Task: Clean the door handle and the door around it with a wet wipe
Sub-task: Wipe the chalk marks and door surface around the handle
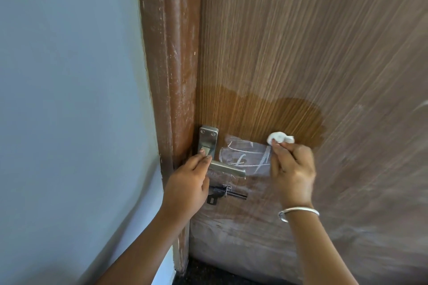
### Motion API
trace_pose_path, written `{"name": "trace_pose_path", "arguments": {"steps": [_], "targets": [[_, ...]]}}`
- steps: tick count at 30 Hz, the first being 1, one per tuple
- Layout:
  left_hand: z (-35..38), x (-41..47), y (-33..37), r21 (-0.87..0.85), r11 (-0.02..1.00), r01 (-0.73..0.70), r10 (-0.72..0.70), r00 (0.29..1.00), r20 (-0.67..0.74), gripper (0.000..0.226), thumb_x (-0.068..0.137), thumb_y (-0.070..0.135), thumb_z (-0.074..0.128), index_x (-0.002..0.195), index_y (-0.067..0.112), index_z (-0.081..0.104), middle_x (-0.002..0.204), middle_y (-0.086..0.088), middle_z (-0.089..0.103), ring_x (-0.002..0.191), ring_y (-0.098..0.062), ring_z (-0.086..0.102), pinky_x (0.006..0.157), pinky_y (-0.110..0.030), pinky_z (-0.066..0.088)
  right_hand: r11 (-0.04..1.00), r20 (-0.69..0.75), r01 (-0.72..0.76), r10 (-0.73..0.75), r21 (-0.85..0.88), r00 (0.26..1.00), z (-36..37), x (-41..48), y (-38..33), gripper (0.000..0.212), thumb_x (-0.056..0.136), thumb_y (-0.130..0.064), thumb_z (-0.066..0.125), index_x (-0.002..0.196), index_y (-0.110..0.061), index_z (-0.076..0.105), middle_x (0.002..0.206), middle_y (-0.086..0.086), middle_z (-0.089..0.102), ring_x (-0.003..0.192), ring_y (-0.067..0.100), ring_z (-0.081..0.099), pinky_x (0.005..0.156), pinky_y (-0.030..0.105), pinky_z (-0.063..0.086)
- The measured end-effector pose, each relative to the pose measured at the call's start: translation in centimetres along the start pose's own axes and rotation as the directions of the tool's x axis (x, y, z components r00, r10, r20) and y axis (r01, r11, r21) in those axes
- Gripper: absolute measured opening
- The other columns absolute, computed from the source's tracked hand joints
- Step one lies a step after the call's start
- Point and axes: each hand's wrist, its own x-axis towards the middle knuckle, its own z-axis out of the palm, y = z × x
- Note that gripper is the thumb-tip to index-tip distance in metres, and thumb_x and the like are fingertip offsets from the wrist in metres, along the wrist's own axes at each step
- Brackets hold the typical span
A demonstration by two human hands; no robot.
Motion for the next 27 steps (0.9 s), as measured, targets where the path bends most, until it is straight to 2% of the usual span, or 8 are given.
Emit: {"name": "trace_pose_path", "arguments": {"steps": [2,8,12,16,19,21,24,27], "targets": [[-0.1,0.1,0.0,0.011,1.0,-0.002,0.002,1.0,0.009,0.043,0.067,0.003,0.078,0.109,0.003,0.067,0.112,-0.013,0.068,0.081,-0.028,0.071,0.065,-0.035,0.058,0.998,0.129,-0.04,0.033,0.05,0.991,1.2,0.0,-1.6,0.015,0.082,-0.003,0.061,0.092,-0.002,0.072,0.086,0.014,0.065,0.081,0.022,0.055,0.078,0.008,0.034],[-0.3,0.2,0.2,0.035,0.999,0.011,-0.012,1.0,0.015,0.042,0.069,0.004,0.078,0.109,0.004,0.067,0.112,-0.012,0.068,0.082,-0.029,0.071,0.066,-0.039,0.058,0.976,0.263,0.216,-0.21,0.009,0.941,3.4,1.1,-4.9,0.018,0.07,0.009,0.073,0.086,0.001,0.071,0.074,0.011,0.061,0.063,0.026,0.054,0.053,0.026,0.049],[-0.4,0.2,0.3,0.023,1.0,0.014,-0.015,1.0,0.023,0.042,0.069,0.004,0.078,0.11,0.004,0.067,0.112,-0.012,0.068,0.082,-0.03,0.071,0.065,-0.039,0.059,0.984,0.233,0.176,-0.167,-0.015,0.958,2.5,0.7,-3.6,0.015,0.07,0.008,0.073,0.084,0.002,0.072,0.075,0.011,0.062,0.064,0.027,0.055,0.058,0.024,0.047],[-0.4,0.2,0.2,0.007,1.0,0.013,-0.013,1.0,0.021,0.043,0.068,0.0,0.076,0.11,0.003,0.067,0.113,-0.013,0.067,0.082,-0.029,0.071,0.063,-0.036,0.059,1.0,0.043,-0.023,0.022,0.011,0.999,0.0,-0.3,0.3,0.015,0.073,0.002,0.068,0.086,-0.003,0.074,0.073,0.01,0.059,0.064,0.026,0.057,0.064,0.026,0.048],[-0.3,0.3,0.6,0.008,1.0,0.022,-0.022,1.0,0.02,0.042,0.067,0.0,0.077,0.108,0.002,0.068,0.111,-0.015,0.068,0.08,-0.028,0.071,0.062,-0.036,0.059,0.985,-0.045,-0.164,0.166,0.046,0.985,-0.9,-1.1,1.6,0.016,0.073,0.001,0.065,0.085,-0.006,0.073,0.072,0.003,0.052,0.064,0.016,0.05,0.067,0.01,0.039],[-0.2,0.4,0.8,0.026,0.999,0.022,-0.023,1.0,0.022,0.042,0.065,0.002,0.079,0.105,0.001,0.069,0.108,-0.017,0.069,0.079,-0.028,0.071,0.062,-0.036,0.059,0.979,-0.062,-0.195,0.198,0.05,0.978,-0.6,-1.3,1.4,0.015,0.073,0.002,0.065,0.084,-0.005,0.072,0.071,0.001,0.048,0.063,0.016,0.048,0.063,0.009,0.038],[-0.3,0.3,0.8,0.032,0.999,0.015,-0.016,1.0,0.023,0.043,0.062,0.002,0.081,0.104,0.0,0.069,0.107,-0.016,0.069,0.082,-0.028,0.071,0.063,-0.036,0.058,0.993,-0.012,-0.101,0.102,0.055,0.995,0.5,-1.2,0.0,0.011,0.074,0.003,0.067,0.082,-0.002,0.073,0.066,0.006,0.05,0.057,0.022,0.05,0.055,0.025,0.045],[-0.3,0.3,0.8,0.044,0.999,0.022,-0.023,0.999,0.036,0.044,0.062,0.003,0.082,0.104,0.001,0.069,0.107,-0.016,0.069,0.081,-0.028,0.071,0.064,-0.037,0.058,0.992,0.142,-0.078,0.063,0.101,0.988,2.0,-0.2,-2.4,0.016,0.069,0.008,0.072,0.082,-0.002,0.074,0.066,0.01,0.055,0.055,0.024,0.055,0.052,0.025,0.05]]}}
